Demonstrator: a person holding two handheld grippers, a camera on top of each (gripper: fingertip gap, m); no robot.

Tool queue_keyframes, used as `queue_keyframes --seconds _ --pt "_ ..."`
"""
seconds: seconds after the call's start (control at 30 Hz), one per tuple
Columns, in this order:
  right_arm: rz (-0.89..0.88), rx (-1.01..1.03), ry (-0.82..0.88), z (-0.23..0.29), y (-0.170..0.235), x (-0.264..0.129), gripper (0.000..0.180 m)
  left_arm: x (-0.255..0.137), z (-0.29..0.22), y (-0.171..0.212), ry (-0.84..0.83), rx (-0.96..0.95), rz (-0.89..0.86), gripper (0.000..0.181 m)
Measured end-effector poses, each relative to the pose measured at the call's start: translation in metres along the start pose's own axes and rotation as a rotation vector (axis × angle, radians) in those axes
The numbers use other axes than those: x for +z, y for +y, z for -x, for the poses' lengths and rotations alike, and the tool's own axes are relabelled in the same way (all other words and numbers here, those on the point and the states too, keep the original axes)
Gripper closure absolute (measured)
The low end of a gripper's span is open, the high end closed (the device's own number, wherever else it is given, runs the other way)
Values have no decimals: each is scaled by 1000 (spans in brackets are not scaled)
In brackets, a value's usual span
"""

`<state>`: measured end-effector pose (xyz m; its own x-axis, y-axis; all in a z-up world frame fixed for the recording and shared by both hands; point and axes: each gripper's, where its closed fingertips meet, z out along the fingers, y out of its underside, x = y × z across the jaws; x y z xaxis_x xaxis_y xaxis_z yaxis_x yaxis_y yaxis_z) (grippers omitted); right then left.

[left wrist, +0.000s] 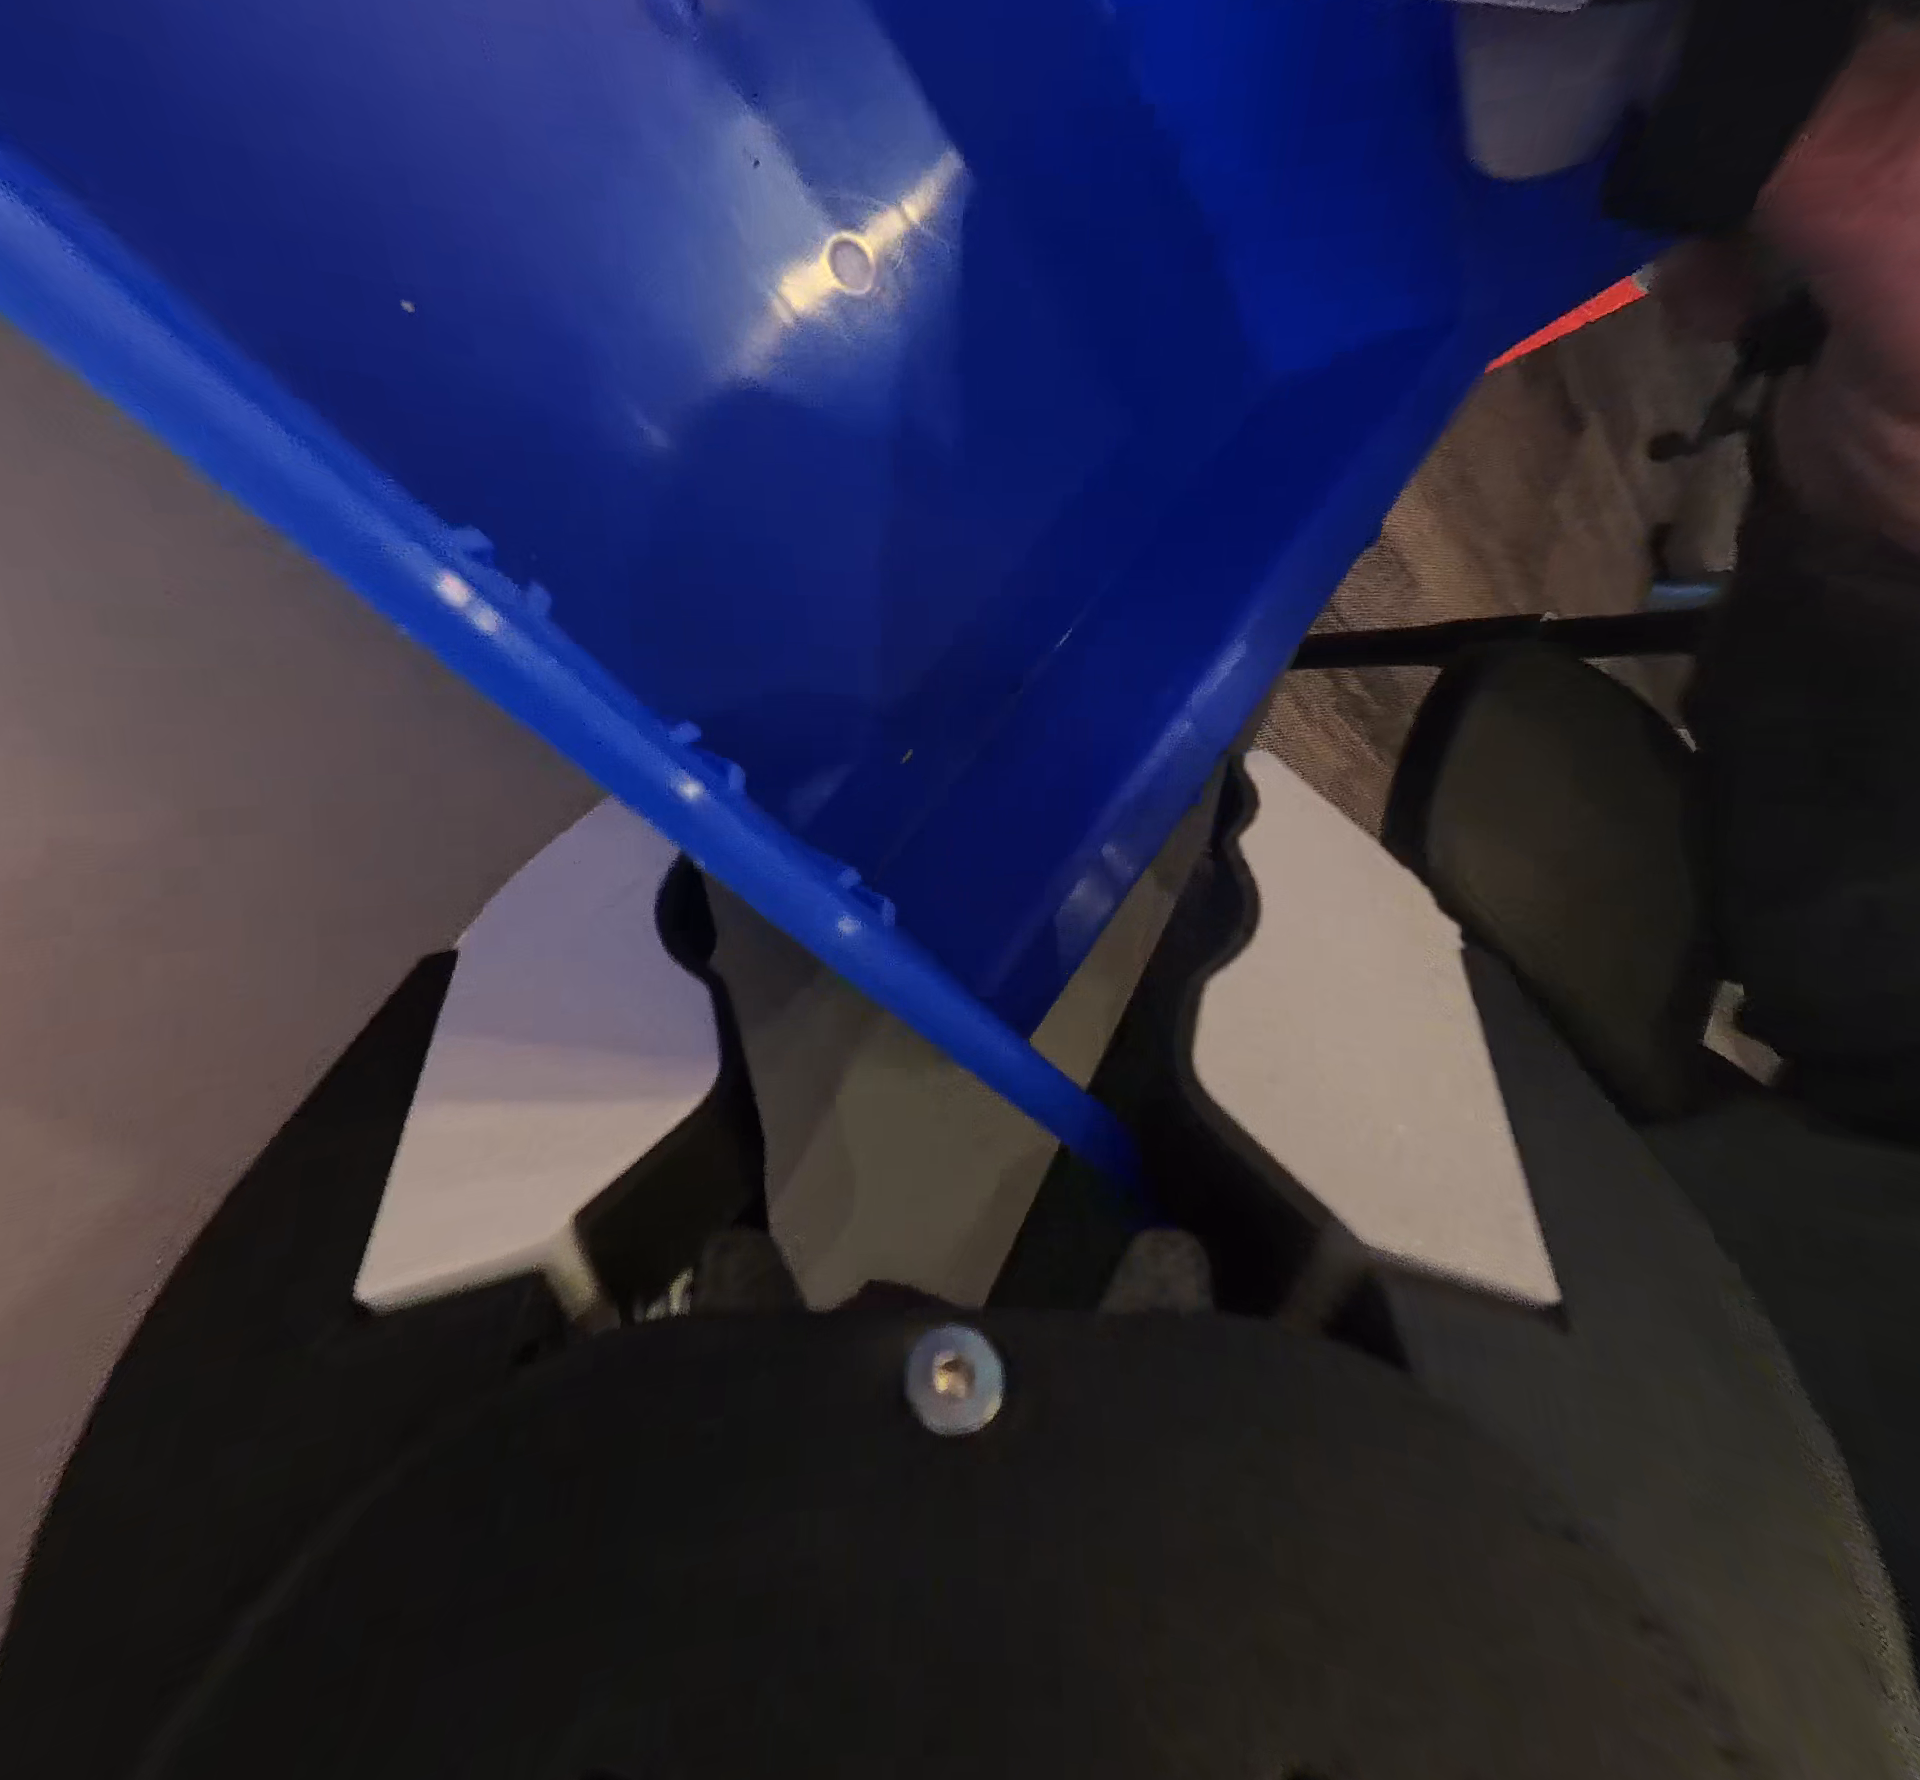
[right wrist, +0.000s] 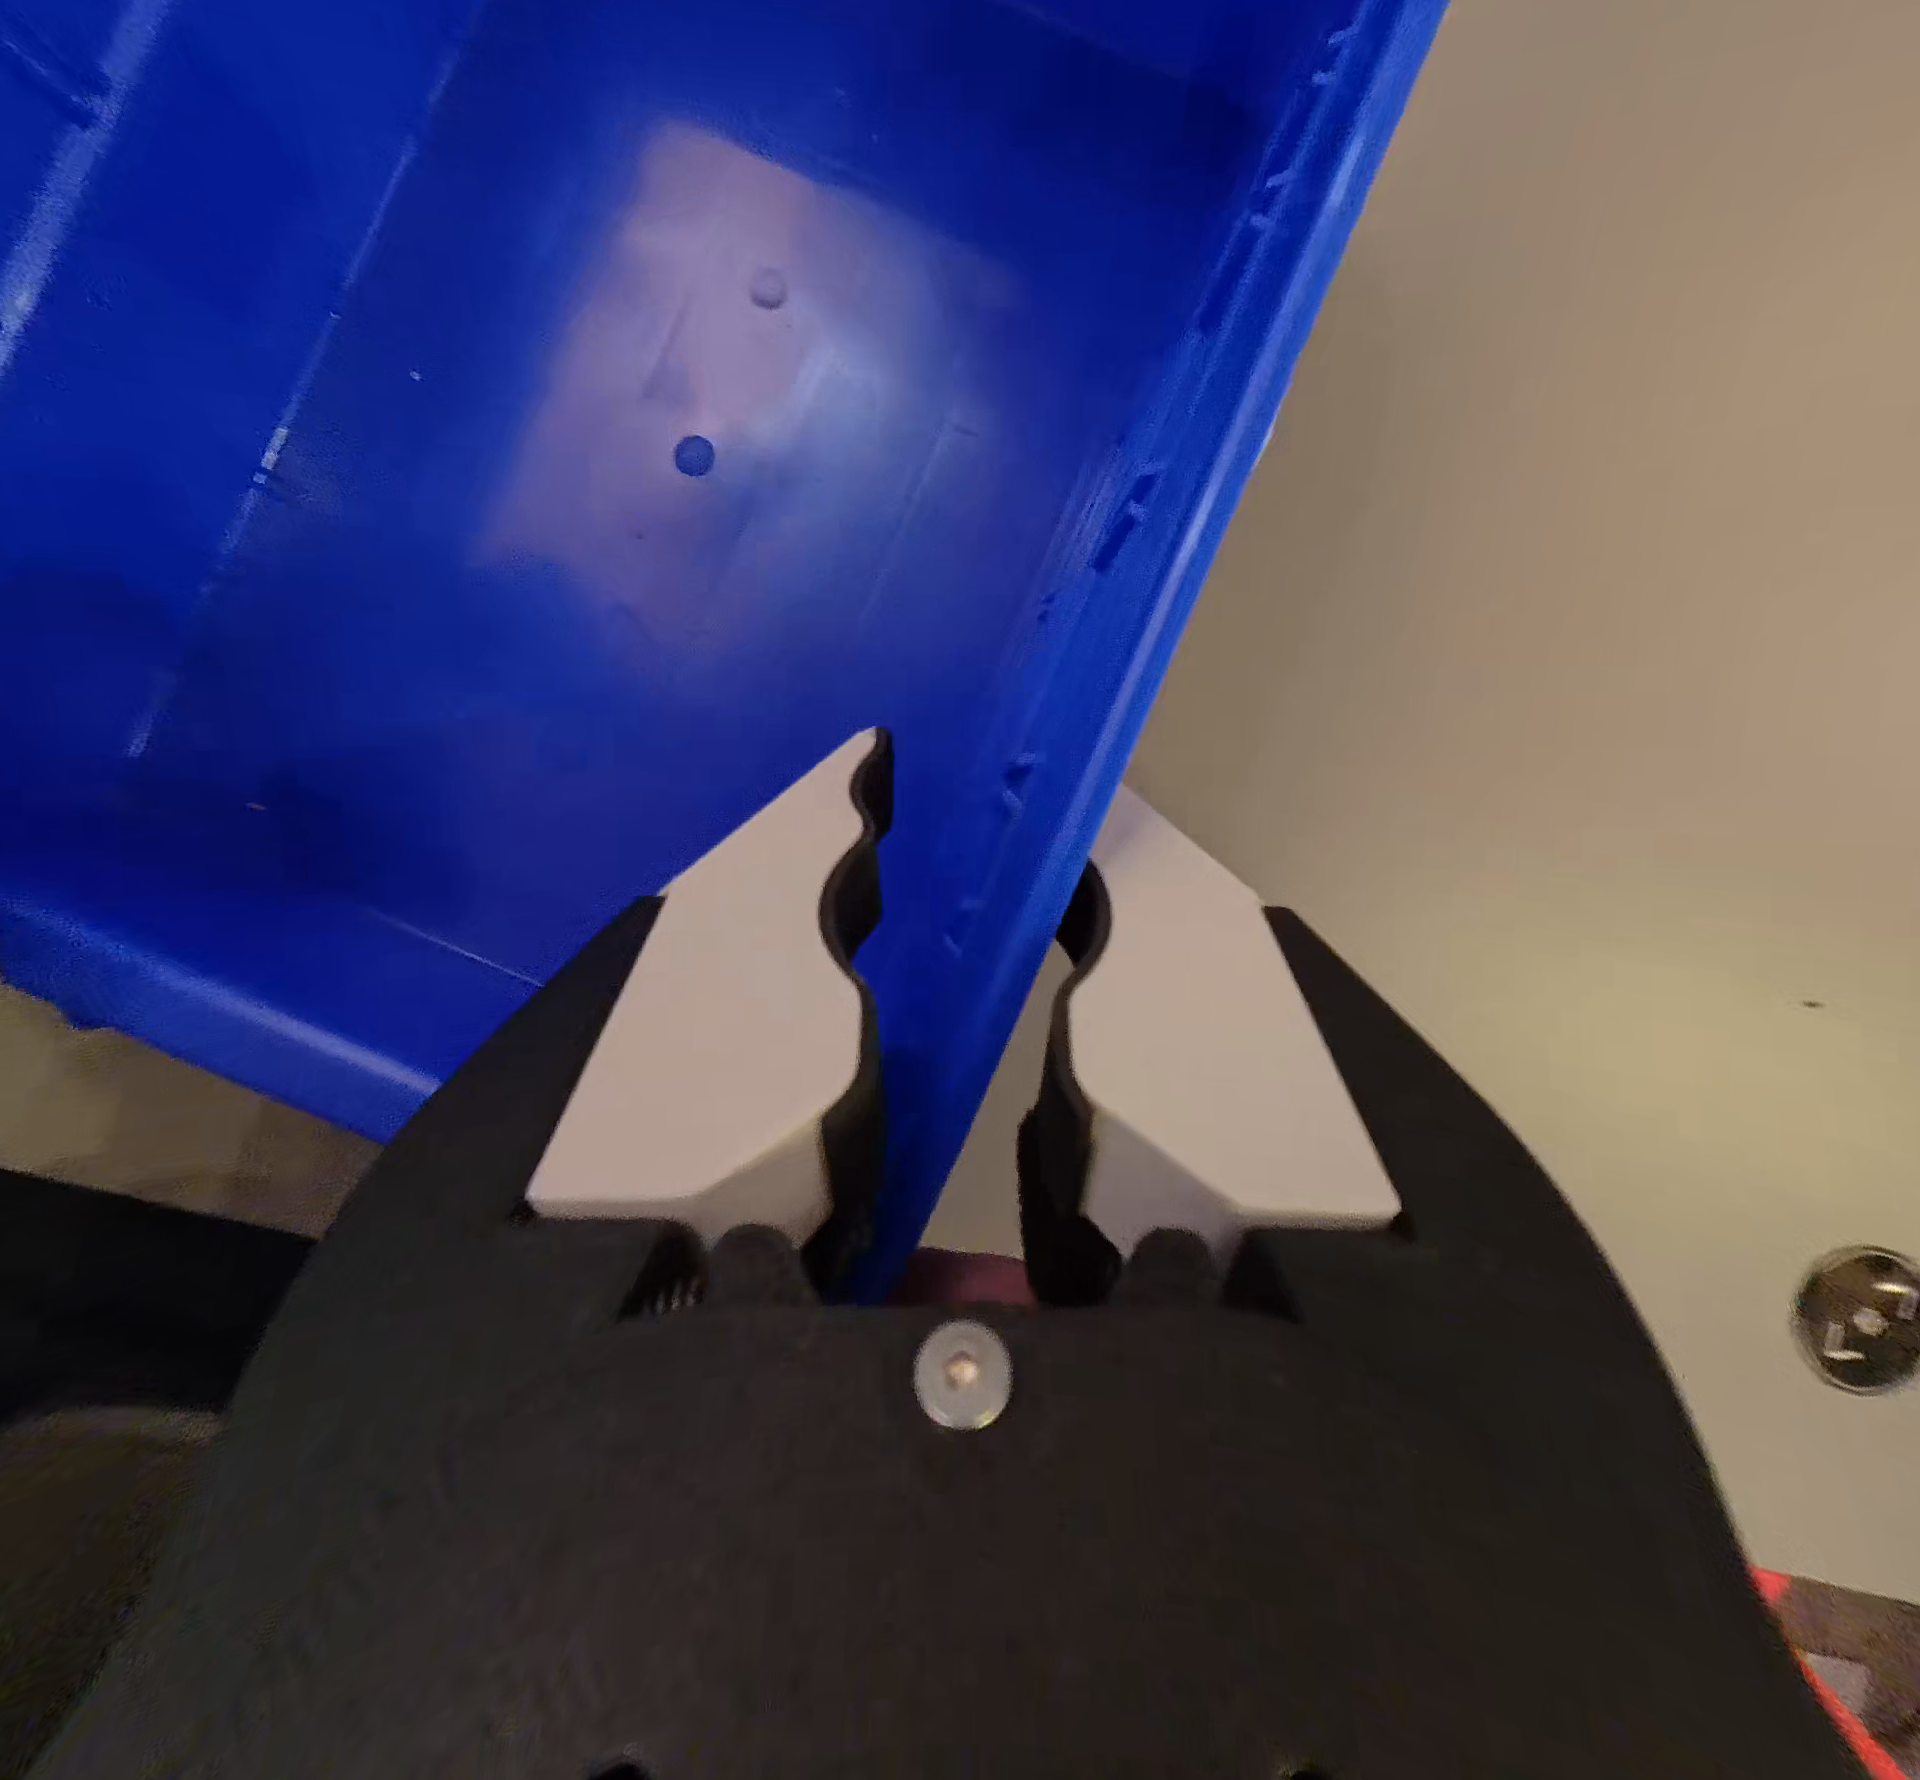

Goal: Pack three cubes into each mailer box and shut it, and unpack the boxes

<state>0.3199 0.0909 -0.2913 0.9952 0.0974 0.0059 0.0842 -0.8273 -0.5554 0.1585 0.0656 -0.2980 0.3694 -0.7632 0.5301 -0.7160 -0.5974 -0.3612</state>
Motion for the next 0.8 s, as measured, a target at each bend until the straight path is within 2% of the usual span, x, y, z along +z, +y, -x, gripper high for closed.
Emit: queue_keyframes --seconds 0.1,0.2,0.27,0.3,0.47,0.53,0.6,0.7,0.8 --pt "-12 20 -5 -8 -4 3 164 -11 -10 -3 68 10 -53 92" --pt "-18 44 -22 -24 -4 3 174 -46 -29 -9 172 71 -196 119" --pt "-6 19 -23 -31 -2 3 176 -84 -48 -8 261 175 -329 166" --pt "2 12 -36 -33 -2 3 176 -105 -50 -6 253 224 -399 181" --pt "18 -12 -67 -45 -4 5 176 -205 -21 28 37 312 -615 177" --pt "18 -21 -68 -49 -4 5 176 -250 8 49 -107 260 -688 154" --pt "23 -32 -54 -56 -3 4 176 -294 48 79 -288 164 -729 117" --pt "30 -18 -35 -69 -1 2 176 -350 105 138 -506 21 -755 99" --pt "43 -21 -10 -82 3 0 176 -391 154 200 -686 -126 -741 90"
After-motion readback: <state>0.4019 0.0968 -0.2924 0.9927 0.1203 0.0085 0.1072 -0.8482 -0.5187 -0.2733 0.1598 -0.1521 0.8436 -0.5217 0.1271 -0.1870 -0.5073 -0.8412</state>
